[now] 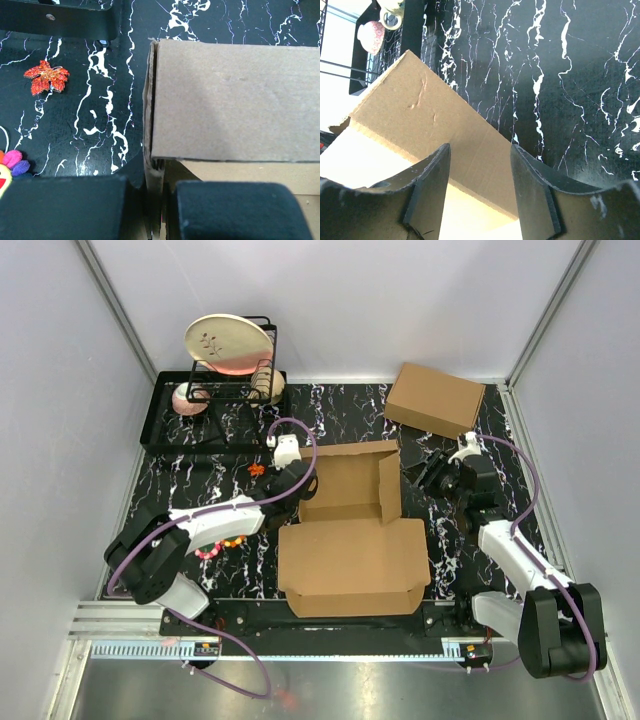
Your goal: Fold the paper box
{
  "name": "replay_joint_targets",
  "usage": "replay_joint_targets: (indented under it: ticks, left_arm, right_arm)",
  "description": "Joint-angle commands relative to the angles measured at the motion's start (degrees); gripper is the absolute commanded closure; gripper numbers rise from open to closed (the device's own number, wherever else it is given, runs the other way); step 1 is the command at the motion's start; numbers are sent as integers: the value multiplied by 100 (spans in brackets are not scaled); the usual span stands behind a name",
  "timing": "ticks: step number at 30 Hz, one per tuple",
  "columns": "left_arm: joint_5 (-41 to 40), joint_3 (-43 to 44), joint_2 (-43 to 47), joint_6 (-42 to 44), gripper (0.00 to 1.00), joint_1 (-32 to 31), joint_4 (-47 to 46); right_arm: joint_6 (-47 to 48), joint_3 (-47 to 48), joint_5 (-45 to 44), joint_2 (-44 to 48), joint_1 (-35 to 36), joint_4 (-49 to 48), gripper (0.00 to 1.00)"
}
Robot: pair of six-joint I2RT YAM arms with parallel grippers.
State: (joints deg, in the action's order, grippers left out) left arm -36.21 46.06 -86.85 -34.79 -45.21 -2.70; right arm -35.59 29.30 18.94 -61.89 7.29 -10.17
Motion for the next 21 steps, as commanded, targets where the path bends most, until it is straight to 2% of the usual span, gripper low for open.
replay_joint_targets:
  ticks: [1, 21]
  left_arm:
    - [334, 184, -209, 24, 100, -67, 428]
    - [395, 166, -385, 33, 100, -58, 410]
  right_arm:
    - [175, 76, 321, 229, 106, -275, 42]
    - [0, -434, 471, 739, 185, -617, 41]
